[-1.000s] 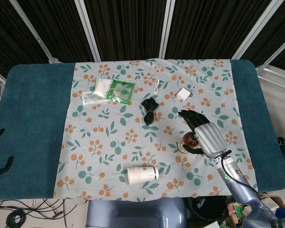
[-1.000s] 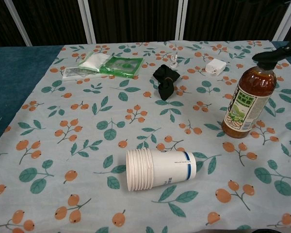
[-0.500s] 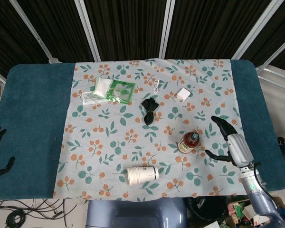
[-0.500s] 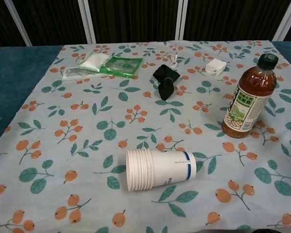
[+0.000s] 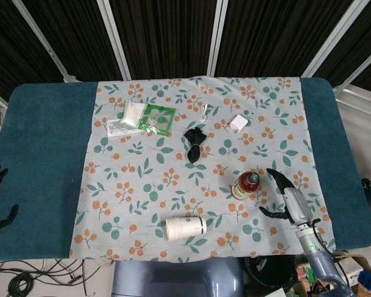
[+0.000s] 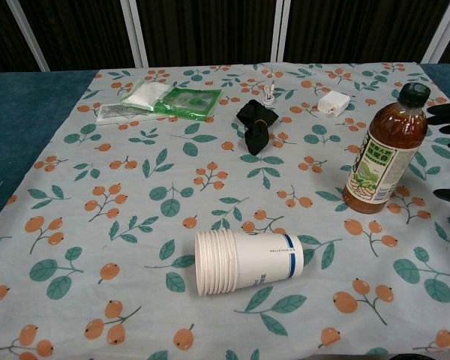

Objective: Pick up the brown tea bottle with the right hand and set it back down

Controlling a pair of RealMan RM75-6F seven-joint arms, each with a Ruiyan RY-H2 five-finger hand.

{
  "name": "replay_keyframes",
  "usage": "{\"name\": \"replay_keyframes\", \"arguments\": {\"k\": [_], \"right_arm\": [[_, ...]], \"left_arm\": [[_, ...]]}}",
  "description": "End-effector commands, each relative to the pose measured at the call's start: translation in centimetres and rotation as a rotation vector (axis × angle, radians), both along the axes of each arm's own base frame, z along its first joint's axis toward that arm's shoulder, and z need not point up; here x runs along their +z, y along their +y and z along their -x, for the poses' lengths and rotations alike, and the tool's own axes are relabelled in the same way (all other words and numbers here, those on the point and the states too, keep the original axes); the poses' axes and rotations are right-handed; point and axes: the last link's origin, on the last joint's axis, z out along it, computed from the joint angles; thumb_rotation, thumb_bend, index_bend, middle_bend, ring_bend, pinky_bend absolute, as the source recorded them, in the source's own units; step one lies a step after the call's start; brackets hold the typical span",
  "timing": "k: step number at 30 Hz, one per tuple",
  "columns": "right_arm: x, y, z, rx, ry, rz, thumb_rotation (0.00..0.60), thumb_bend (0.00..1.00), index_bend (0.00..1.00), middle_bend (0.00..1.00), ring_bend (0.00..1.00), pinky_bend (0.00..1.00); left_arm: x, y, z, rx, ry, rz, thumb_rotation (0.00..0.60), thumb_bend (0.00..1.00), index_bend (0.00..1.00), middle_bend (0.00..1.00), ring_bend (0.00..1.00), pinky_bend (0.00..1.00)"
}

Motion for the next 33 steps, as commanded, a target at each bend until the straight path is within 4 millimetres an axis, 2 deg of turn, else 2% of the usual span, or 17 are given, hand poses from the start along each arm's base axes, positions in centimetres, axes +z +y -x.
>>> {"name": "replay_keyframes", "arguments": {"k": [1,7,16,24,28,33], "right_arm": [[-1.2,-0.9,-0.4,0.000,-0.026,-0.019,0.600,0.11,0.00,0.04,0.07,0.11],[-2.5,-2.1,-1.2,-0.001,-0.088,-0.020,0.600,0.11,0.00,0.04,0.07,0.11],[-3.9,-3.0,-2.2,0.001,-0.184,-0.061,0.600,0.12,0.00,0.05,0.07,0.11],[-5.1,-4.0,-3.3,-0.003,-0.274,-0.063,0.600,0.11,0.00,0.12,0.12,0.13],[-5.6,-4.3,-3.5,-0.012,-0.310,-0.071,0.600,0.12,0.04,0.18,0.20,0.24],[-6.0,-4.6,-3.7,-0.012,-0.325,-0.042,0.600,0.19,0.18,0.31,0.35,0.46]], "left_arm": [[0.0,0.0,0.0,0.001,0.001,0.001,0.600,0.37,0.02,0.00,0.00,0.00],[0.0,0.1,0.1,0.005,0.004,0.002,0.600,0.37,0.02,0.00,0.00,0.00],[0.0,0.1,0.1,0.008,0.008,0.004,0.600,0.37,0.02,0.00,0.00,0.00],[0.0,0.1,0.1,0.013,0.012,0.005,0.600,0.37,0.02,0.00,0.00,0.00],[0.0,0.1,0.1,0.014,0.011,0.003,0.600,0.37,0.02,0.00,0.00,0.00],[0.0,0.1,0.1,0.017,0.013,0.006,0.600,0.37,0.02,0.00,0.00,0.00]]}}
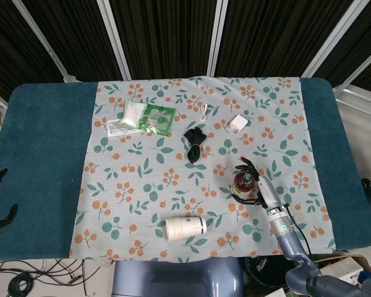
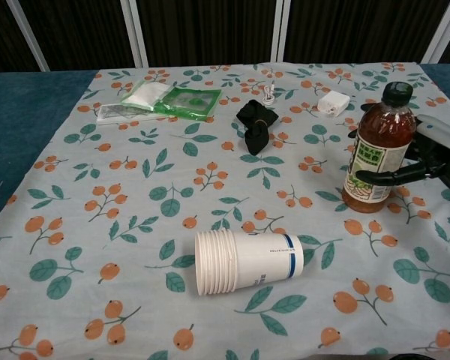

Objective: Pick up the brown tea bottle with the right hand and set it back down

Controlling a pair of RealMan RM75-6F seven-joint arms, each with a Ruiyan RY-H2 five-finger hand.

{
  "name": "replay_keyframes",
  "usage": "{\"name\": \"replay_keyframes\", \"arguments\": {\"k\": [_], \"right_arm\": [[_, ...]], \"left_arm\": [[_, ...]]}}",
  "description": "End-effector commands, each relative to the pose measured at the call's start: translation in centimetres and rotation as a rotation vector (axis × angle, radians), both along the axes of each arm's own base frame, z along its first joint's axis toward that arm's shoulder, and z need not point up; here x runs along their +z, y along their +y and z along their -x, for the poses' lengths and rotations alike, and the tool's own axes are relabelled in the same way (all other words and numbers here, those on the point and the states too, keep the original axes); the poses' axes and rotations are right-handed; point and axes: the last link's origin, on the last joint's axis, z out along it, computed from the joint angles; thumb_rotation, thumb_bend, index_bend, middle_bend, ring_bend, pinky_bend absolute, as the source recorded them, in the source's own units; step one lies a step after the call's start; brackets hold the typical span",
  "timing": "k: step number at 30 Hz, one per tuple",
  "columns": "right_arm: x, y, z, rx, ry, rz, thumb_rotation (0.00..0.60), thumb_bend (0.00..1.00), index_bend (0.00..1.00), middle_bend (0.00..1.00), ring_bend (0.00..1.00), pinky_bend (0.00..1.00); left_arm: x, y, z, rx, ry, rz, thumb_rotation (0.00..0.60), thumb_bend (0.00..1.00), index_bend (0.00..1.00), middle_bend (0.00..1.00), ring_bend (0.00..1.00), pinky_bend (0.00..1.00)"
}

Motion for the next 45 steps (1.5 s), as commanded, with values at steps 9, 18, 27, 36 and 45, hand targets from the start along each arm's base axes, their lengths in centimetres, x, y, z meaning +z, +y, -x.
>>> {"name": "replay_keyframes", "arguments": {"k": [9,18,27,36,45], "right_arm": [[0.8,-1.4,-1.1,0.034,-0.040,0.072,0.600,0.36,0.36,0.45,0.50,0.61],[6.7,-4.2,-4.6,0.202,0.097,0.100,0.600,0.36,0.44,0.54,0.59,0.68],[13.5,-5.6,-9.0,0.412,0.772,0.268,0.600,0.37,0.44,0.51,0.56,0.63],[15.2,-4.4,-11.9,0.497,1.324,0.580,0.600,0.36,0.45,0.50,0.53,0.61],[15.1,-2.8,-16.2,0.459,0.819,0.396,0.600,0.36,0.45,0.51,0.53,0.61]], "left_arm": [[0.0,0.0,0.0,0.008,0.000,0.002,0.600,0.37,0.03,0.00,0.00,0.00],[0.0,-0.1,0.0,0.009,-0.003,0.005,0.600,0.37,0.03,0.00,0.00,0.00],[0.0,-0.1,-0.2,0.001,-0.003,0.003,0.600,0.37,0.04,0.00,0.00,0.00],[0.1,-0.2,-0.2,-0.004,-0.007,-0.006,0.600,0.37,0.04,0.00,0.00,0.00],[0.2,-0.2,-0.1,-0.002,-0.010,-0.006,0.600,0.37,0.04,0.00,0.00,0.00]]}}
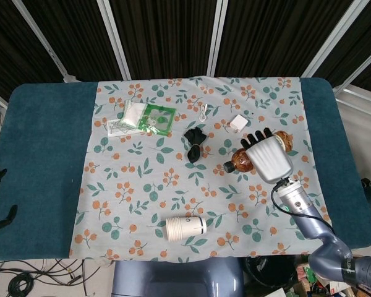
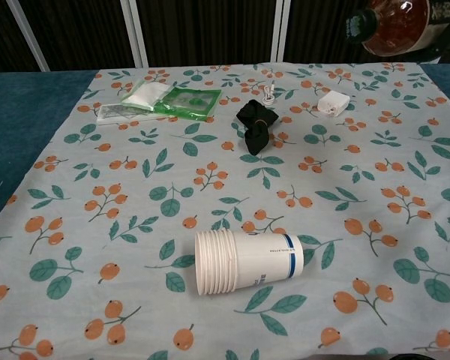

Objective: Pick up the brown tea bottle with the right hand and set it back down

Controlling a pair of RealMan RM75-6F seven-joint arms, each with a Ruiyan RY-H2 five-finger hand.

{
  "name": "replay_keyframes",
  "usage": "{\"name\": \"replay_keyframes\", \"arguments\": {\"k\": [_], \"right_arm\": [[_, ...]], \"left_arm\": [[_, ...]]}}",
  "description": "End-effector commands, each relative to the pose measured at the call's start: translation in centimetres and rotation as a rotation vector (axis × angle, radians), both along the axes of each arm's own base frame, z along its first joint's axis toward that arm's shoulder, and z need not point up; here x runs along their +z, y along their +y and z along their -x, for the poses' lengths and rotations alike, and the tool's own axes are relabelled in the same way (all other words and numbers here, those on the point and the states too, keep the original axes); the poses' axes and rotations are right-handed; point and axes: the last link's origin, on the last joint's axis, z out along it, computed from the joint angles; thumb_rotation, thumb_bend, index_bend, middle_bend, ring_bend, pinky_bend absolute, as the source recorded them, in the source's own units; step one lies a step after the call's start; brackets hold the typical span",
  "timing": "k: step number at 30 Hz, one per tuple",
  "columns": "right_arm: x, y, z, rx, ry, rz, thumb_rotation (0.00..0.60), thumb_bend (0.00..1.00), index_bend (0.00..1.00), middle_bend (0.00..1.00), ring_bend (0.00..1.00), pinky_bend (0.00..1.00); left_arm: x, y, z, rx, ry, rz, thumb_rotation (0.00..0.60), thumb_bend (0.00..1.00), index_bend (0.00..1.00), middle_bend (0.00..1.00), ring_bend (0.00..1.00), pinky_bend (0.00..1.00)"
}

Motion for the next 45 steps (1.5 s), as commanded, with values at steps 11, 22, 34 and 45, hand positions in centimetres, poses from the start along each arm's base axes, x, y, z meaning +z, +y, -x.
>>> {"name": "replay_keyframes", "arguments": {"k": [11,22,34,45], "right_arm": [[6.5,2.0,-7.9,-0.046,-1.426,-0.816,0.600,0.35,0.46,0.51,0.54,0.61],[5.3,1.2,-3.1,-0.120,-1.701,-1.077,0.600,0.34,0.46,0.51,0.54,0.61],[0.6,-0.9,2.3,-0.206,-0.601,-0.377,0.600,0.34,0.46,0.51,0.54,0.61],[0.8,-1.4,2.6,-0.262,-0.354,-0.019,0.600,0.34,0.46,0.50,0.54,0.60]], "left_arm": [[0.1,0.0,0.0,-0.001,-0.001,-0.001,0.600,0.37,0.04,0.00,0.00,0.00],[0.0,0.0,-0.1,-0.001,-0.001,0.002,0.600,0.37,0.04,0.00,0.00,0.00],[0.0,0.0,0.0,-0.001,0.001,0.004,0.600,0.37,0.04,0.00,0.00,0.00],[0.0,0.1,0.0,-0.003,0.001,0.005,0.600,0.37,0.04,0.00,0.00,0.00]]}}
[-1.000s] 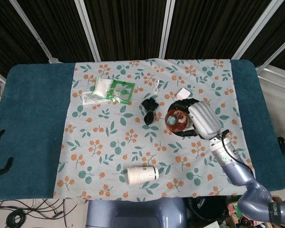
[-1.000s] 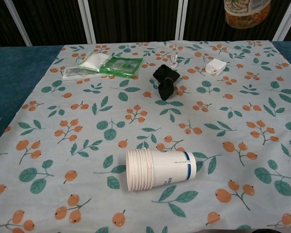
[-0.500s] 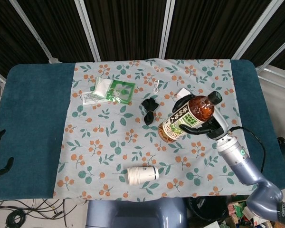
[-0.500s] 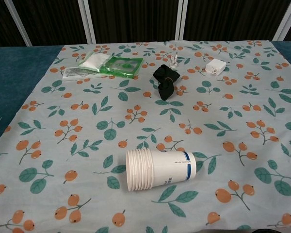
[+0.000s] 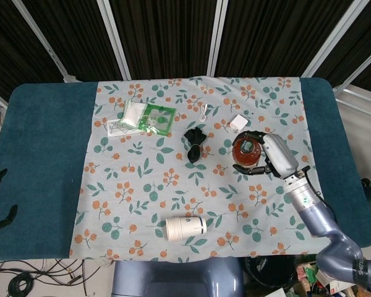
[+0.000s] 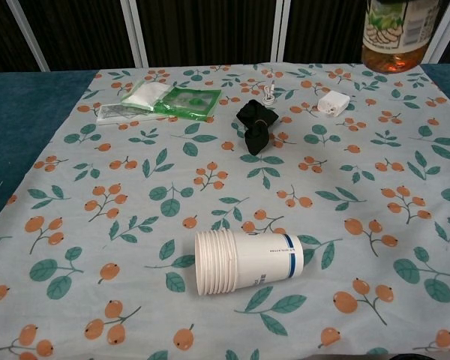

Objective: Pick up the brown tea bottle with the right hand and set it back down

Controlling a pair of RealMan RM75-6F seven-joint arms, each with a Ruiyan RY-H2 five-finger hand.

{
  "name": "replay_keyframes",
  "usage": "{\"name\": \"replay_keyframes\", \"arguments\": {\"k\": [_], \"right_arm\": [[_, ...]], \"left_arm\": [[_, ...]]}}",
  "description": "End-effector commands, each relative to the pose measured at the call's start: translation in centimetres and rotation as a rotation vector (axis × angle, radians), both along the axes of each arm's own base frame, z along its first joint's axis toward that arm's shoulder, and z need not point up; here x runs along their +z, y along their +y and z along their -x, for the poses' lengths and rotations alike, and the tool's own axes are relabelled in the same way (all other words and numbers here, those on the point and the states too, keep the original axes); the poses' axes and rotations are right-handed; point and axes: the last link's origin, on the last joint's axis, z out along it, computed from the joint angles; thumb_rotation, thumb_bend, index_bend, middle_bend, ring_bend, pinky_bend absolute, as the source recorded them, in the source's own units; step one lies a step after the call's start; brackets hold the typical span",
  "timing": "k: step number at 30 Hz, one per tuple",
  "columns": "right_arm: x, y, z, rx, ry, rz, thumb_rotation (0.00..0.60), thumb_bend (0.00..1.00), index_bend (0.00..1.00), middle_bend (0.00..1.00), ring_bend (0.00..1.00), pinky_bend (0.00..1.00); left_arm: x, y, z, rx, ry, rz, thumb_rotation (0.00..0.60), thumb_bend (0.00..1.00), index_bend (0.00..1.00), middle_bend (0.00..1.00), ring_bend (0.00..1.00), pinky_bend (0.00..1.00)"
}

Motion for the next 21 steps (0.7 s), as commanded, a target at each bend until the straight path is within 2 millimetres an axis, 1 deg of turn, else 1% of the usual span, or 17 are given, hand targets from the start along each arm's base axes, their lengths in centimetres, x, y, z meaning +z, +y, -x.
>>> {"name": "replay_keyframes", "arguments": {"k": [1,4,6,7,9,10,11,12,13,16,18,19,21], "right_arm": [[-1.2,-0.6,2.1,-0.131,0.617,0.338,0.600,0.34,0.46,0.50,0.54,0.60],[-0.7,-0.1,0.9,-0.120,0.459,0.344,0.600,0.34,0.46,0.49,0.53,0.60],[-0.4,0.5,-0.2,-0.126,0.204,0.265,0.600,0.33,0.47,0.49,0.53,0.59],[-0.1,0.8,-0.8,-0.129,0.029,0.195,0.600,0.33,0.47,0.49,0.53,0.59],[0.4,1.3,-1.7,-0.128,-0.217,0.082,0.600,0.33,0.48,0.49,0.53,0.59],[1.0,1.7,-2.5,-0.119,-0.424,-0.015,0.600,0.33,0.48,0.49,0.53,0.59],[1.4,1.9,-2.8,-0.108,-0.546,-0.078,0.600,0.33,0.48,0.49,0.53,0.59],[1.9,2.0,-2.9,-0.095,-0.627,-0.125,0.600,0.33,0.48,0.49,0.53,0.59],[2.8,2.2,-3.0,-0.072,-0.750,-0.185,0.600,0.33,0.48,0.49,0.53,0.59],[4.4,2.4,-2.6,-0.017,-0.943,-0.263,0.600,0.33,0.48,0.49,0.53,0.58],[5.0,2.5,-2.2,0.010,-1.066,-0.324,0.600,0.33,0.48,0.49,0.53,0.58],[5.4,2.6,-1.8,0.023,-1.157,-0.376,0.600,0.33,0.48,0.49,0.53,0.58],[5.6,2.6,-1.2,0.028,-1.239,-0.443,0.600,0.33,0.48,0.49,0.53,0.58]], "left_arm": [[0.0,0.0,0.0,0.000,0.001,0.001,0.600,0.37,0.04,0.00,0.00,0.00],[0.0,0.0,0.0,0.001,0.001,0.001,0.600,0.37,0.04,0.00,0.00,0.00],[0.0,0.0,0.0,0.001,0.003,0.001,0.600,0.37,0.04,0.00,0.00,0.00],[0.0,0.0,0.0,0.001,0.004,0.001,0.600,0.37,0.04,0.00,0.00,0.00],[0.0,0.0,0.0,0.000,0.004,0.000,0.600,0.37,0.04,0.00,0.00,0.00],[0.0,0.0,0.0,0.000,0.004,-0.001,0.600,0.37,0.04,0.00,0.00,0.00],[0.0,0.0,0.0,0.000,0.004,-0.001,0.600,0.37,0.04,0.00,0.00,0.00],[0.0,0.0,0.0,0.000,0.004,-0.001,0.600,0.37,0.04,0.00,0.00,0.00],[0.0,0.0,0.0,0.000,0.004,0.000,0.600,0.37,0.04,0.00,0.00,0.00],[0.0,-0.1,0.0,-0.001,0.005,0.001,0.600,0.37,0.04,0.00,0.00,0.00],[0.0,0.0,0.0,-0.001,0.005,0.000,0.600,0.37,0.04,0.00,0.00,0.00],[0.0,0.0,0.0,0.000,0.004,-0.001,0.600,0.37,0.04,0.00,0.00,0.00],[0.0,0.0,0.0,0.000,0.005,0.001,0.600,0.37,0.04,0.00,0.00,0.00]]}}
